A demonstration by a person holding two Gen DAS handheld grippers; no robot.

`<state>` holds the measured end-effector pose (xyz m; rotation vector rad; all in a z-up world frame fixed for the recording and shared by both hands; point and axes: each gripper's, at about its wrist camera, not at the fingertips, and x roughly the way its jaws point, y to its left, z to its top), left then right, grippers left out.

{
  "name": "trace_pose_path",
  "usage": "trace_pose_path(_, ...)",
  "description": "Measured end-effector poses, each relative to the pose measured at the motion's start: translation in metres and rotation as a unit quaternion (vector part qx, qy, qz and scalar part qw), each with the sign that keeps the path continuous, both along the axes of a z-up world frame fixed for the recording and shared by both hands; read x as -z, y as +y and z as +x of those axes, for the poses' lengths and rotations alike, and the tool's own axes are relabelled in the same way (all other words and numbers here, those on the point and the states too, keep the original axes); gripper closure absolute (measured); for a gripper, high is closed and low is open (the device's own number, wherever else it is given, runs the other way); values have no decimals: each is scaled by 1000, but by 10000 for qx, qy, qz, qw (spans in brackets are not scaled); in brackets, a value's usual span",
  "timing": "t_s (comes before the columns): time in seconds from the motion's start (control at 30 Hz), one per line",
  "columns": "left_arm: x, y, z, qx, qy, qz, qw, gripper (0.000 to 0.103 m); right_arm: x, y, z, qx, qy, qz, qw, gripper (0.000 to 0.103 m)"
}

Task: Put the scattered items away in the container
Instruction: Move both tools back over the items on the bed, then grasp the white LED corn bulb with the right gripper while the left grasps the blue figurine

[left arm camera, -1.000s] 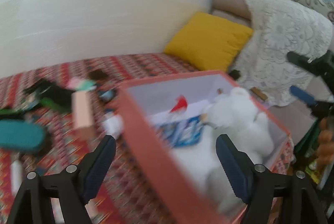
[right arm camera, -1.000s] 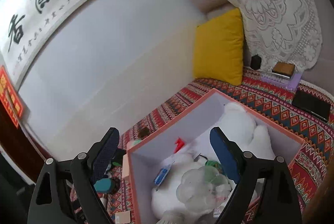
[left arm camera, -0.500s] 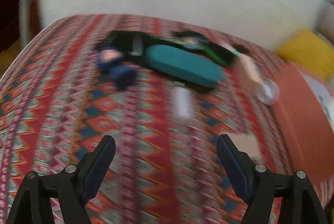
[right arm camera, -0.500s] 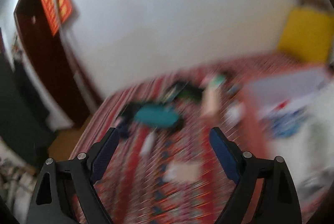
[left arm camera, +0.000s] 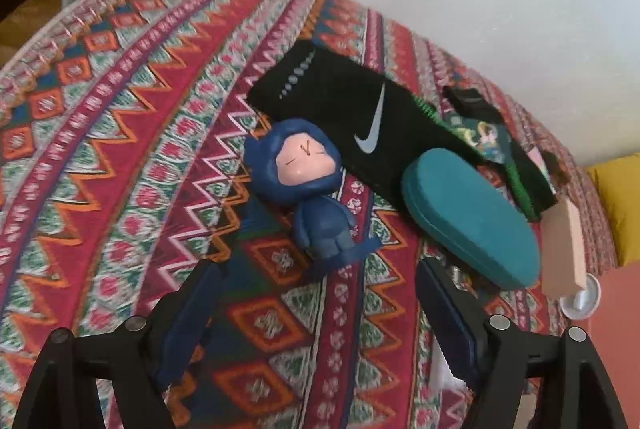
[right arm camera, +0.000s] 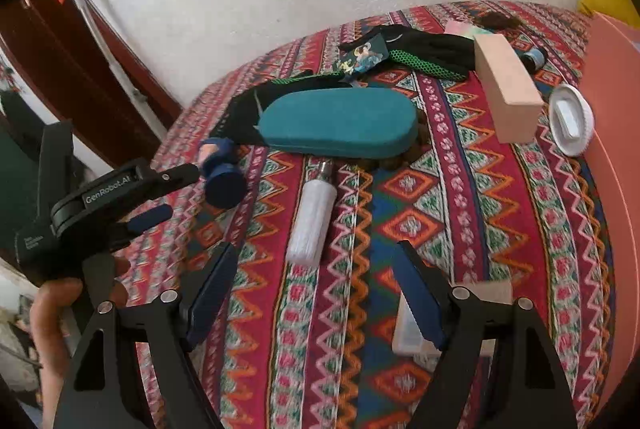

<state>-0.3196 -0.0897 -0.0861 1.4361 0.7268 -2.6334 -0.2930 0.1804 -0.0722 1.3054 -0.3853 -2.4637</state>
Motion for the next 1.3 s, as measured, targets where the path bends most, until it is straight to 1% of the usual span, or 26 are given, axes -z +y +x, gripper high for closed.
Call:
trace_pose_path(0.17, 24, 3, -20, 40, -194, -9, 9998, 19, 16, -25, -18, -45, 95, 474, 9988, 21)
trace_pose_path(0.23, 33, 2, -28, 96, -190, 149, 9997, 18, 24, -33, -25, -40, 86, 669, 9977, 21)
trace_pose_path(0.27, 35, 2, -31, 106, -182, 152, 9997, 17, 30, -37, -29, -37, 50, 731, 9973, 22)
trace_pose_path(0.33, 38, 5, -38, 112, -140, 41, 9998, 16, 39, -42, -36, -35, -19, 815, 9967, 24)
trace_pose_path(0.37, 40, 6, -41, 112, -139, -7, 9998, 15, 45, -45, -39, -34, -70, 853, 9963, 27)
trace_pose_path(0.4, 42, 7, -45, 106, -159, -56, 9998, 14, 50, -48, -43, -36, -103, 917, 9957, 32)
trace_pose_path(0.47, 44, 8, -51, 105, -155, -137, 9997, 15, 56, -55, -45, -69, -12, 1273, 9918, 75)
trace_pose_path(0.5, 44, 9, -52, 138, -99, -180, 9997, 17, 56, -58, -44, -72, 63, 1428, 9897, 75)
trace_pose_path(0.53, 44, 9, -53, 190, -53, -205, 9996, 31, 55, -57, -43, -71, 42, 1361, 9907, 75)
trace_pose_path(0.57, 43, 10, -52, 288, -31, -184, 9994, 54, 55, -54, -41, -66, -29, 1191, 9929, 75)
trace_pose_path(0.6, 41, 10, -49, 361, -16, -175, 9992, 57, 53, -50, -40, -67, -101, 1042, 9945, 75)
trace_pose_path(0.67, 37, 8, -38, 393, -31, -196, 9990, 58, 50, -42, -33, -77, -192, 842, 9962, 75)
trace_pose_path(0.8, 31, 0, 1, 423, -52, -47, 9991, 58, 43, -28, -16, -65, -297, 660, 9974, 75)
trace_pose_path(0.87, 27, -2, 30, 403, -60, -26, 9992, 58, 40, -24, -4, -109, -361, 586, 9976, 75)
trace_pose_path(0.93, 23, -2, 59, 382, -30, -133, 9992, 58, 35, -23, 9, -193, -352, 587, 9975, 75)
trace_pose_path(1.03, 15, 1, 105, 407, 55, -300, 9987, 57, 18, -22, 35, -314, -143, 640, 9974, 75)
trace_pose_path(1.17, -2, 11, 158, 411, 305, -436, 9977, 57, -7, -20, 77, -369, 228, 666, 9968, 75)
trace_pose_path(1.3, -23, 22, 187, 491, 576, -578, 9955, 57, -31, -14, 115, -409, 563, 602, 9958, 75)
